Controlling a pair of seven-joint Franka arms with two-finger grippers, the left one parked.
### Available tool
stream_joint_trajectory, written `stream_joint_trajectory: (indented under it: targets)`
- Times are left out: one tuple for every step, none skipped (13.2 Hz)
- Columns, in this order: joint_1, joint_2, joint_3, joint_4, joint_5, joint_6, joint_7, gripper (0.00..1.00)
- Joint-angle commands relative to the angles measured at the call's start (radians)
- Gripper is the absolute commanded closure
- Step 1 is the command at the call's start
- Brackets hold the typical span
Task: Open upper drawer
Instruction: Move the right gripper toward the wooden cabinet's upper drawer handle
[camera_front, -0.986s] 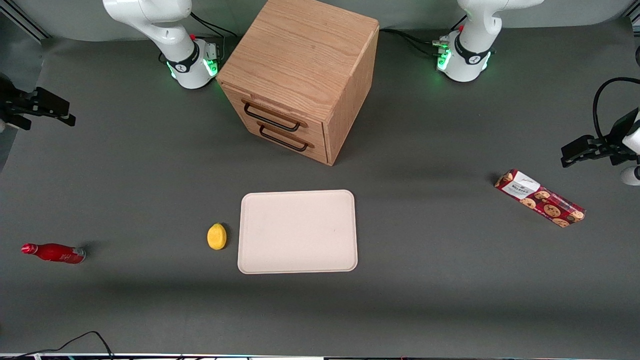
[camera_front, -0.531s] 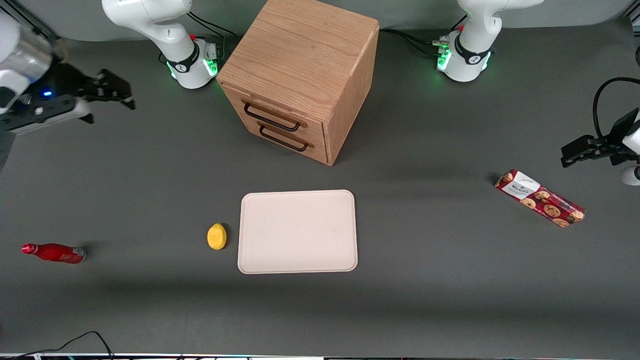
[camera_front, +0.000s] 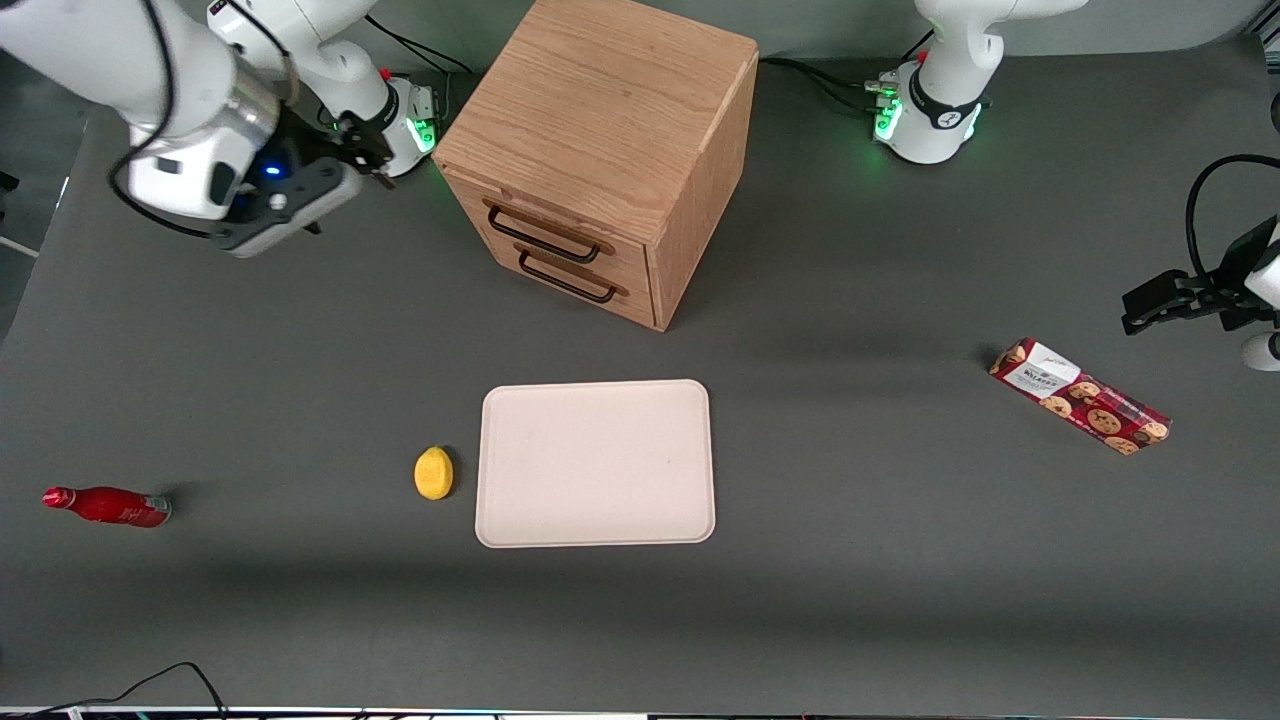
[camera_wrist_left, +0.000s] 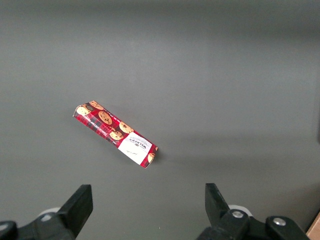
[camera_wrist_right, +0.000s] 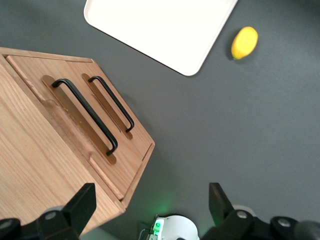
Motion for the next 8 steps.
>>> stream_joint_trajectory:
  targets:
    - [0.012,0.064,-0.031,0.057,0.093,-0.003,0.0,0.0]
    - [-0.012,0.09,-0.029,0.052,0.181,0.006,-0.002,0.0]
    - [-0.046,0.116,-0.027,0.047,0.278,0.006,-0.012,0.0]
    - [-0.054,0.13,-0.029,0.04,0.343,0.006,-0.014,0.0]
    - [-0.053,0.138,-0.021,0.04,0.348,0.014,-0.008,0.0]
    - [-0.053,0.147,-0.017,0.04,0.348,0.019,-0.005,0.0]
    - [-0.056,0.161,-0.012,0.038,0.346,0.019,-0.02,0.0]
    - [-0.056,0.164,0.0,0.038,0.316,0.022,-0.057,0.0]
